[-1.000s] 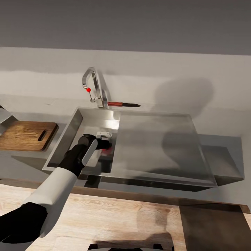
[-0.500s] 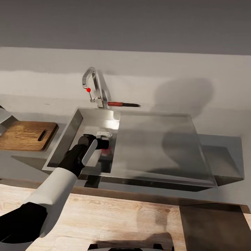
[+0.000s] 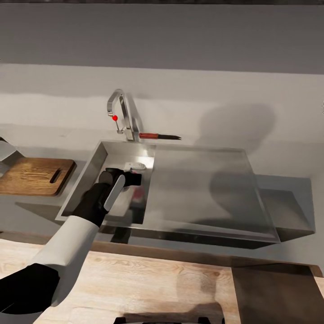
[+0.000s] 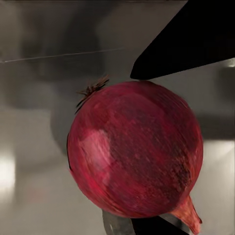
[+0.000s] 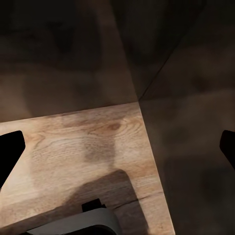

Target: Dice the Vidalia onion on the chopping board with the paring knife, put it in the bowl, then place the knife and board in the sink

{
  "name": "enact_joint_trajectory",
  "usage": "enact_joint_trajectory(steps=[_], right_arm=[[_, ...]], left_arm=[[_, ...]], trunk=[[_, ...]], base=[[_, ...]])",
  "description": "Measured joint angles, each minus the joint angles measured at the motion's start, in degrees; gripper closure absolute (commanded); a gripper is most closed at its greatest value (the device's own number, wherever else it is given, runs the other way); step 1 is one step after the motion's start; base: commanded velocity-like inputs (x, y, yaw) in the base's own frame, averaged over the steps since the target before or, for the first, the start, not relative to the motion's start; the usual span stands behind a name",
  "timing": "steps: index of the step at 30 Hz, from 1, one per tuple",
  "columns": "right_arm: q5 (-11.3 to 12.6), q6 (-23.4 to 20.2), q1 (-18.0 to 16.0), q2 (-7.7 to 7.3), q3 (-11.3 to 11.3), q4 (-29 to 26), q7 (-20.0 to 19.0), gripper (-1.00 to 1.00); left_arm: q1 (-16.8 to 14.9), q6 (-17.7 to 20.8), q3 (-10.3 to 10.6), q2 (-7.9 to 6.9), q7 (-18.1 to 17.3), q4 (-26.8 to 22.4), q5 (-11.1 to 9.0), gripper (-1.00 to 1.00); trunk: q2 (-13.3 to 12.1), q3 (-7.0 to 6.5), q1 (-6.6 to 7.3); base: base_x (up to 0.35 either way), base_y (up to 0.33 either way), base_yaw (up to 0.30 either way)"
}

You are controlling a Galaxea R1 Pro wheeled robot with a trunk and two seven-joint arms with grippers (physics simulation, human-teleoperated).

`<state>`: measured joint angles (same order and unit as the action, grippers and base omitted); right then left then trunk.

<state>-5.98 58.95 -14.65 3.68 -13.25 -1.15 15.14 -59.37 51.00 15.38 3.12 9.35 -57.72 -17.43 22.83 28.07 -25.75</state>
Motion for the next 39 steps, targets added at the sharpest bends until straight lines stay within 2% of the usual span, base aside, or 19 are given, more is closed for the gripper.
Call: enact_joint_trajectory(steps=[6, 21, 33, 39], right_arm=[[0.0, 0.0, 0.0, 0.00, 0.0, 0.0, 0.0, -1.00], [0.0, 0.0, 0.0, 0.00, 0.0, 0.0, 0.0, -1.00], [0.0, 0.0, 0.0, 0.00, 0.0, 0.0, 0.0, -1.00], [0.0, 0.0, 0.0, 0.00, 0.0, 0.0, 0.0, -1.00]], left_arm=[[0.0, 0.1, 0.0, -0.05, 0.0, -0.6, 0.0, 1.00], [0.0, 0.5, -0.1, -0.42, 0.1, -6.9, 0.0, 1.00], [0.0, 0.8, -0.1, -1.28, 0.1, -10.5, 0.0, 1.00], [0.0, 0.8, -0.1, -1.33, 0.1, -11.4, 0.0, 1.00]], trunk=[[0.0, -0.54, 0.00], [0.0, -1.91, 0.00], [0.0, -3.00, 0.00], [0.0, -3.54, -0.02]], base=[[0.000, 0.000, 0.000], [0.000, 0.000, 0.000], [0.000, 0.000, 0.000], [-0.136, 0.093, 0.000]])
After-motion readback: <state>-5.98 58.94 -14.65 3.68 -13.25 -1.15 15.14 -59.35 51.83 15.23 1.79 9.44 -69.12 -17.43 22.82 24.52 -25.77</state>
